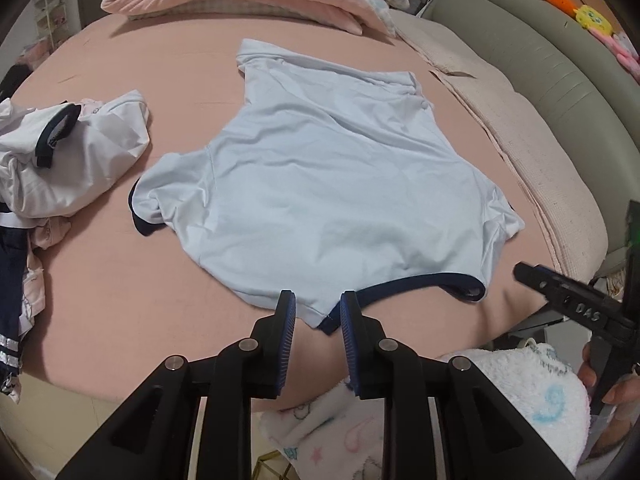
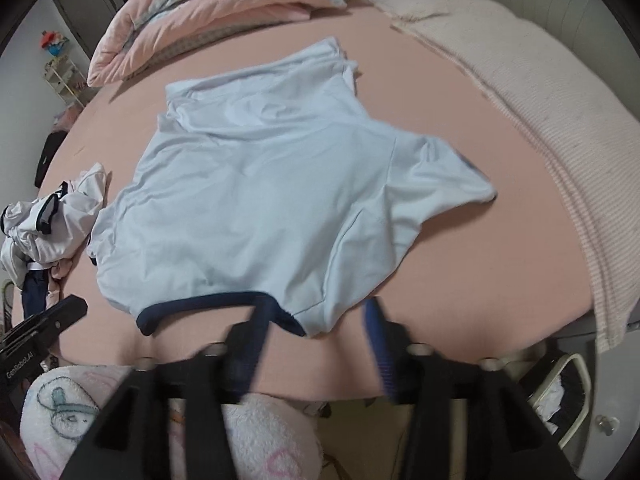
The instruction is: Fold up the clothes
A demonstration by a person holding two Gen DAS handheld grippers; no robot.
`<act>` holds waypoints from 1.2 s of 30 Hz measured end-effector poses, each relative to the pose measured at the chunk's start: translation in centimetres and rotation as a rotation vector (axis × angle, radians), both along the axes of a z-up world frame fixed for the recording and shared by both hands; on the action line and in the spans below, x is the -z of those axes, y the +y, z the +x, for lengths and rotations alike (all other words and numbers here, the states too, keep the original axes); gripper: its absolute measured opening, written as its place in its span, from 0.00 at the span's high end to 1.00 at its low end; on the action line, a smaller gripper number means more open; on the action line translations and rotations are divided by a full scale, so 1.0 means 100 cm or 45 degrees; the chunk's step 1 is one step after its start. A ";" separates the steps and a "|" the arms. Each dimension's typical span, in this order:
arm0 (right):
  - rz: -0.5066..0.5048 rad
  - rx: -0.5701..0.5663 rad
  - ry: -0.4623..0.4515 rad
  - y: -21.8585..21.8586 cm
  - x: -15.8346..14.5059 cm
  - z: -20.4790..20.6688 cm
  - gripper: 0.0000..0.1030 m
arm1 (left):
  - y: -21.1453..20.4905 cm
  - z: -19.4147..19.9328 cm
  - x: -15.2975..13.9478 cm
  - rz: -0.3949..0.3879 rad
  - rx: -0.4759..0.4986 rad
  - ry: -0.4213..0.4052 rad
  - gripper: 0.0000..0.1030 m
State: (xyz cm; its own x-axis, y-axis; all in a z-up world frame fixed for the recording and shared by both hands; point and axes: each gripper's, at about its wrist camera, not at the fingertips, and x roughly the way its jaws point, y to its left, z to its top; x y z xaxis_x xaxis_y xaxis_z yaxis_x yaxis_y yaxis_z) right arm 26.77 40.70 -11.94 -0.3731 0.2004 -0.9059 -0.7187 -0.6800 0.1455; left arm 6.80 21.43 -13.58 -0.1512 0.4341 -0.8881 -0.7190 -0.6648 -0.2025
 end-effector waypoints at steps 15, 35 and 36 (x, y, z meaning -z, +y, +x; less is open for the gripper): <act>-0.136 0.202 0.030 0.034 0.011 0.024 0.43 | -0.001 -0.019 0.012 -0.075 -0.097 -0.021 0.65; -0.177 0.298 0.038 0.059 0.017 0.030 0.43 | -0.008 -0.058 0.020 -0.100 -0.230 -0.053 0.63; -0.182 0.306 0.041 0.061 0.019 0.032 0.43 | -0.008 -0.060 0.021 -0.115 -0.236 -0.038 0.63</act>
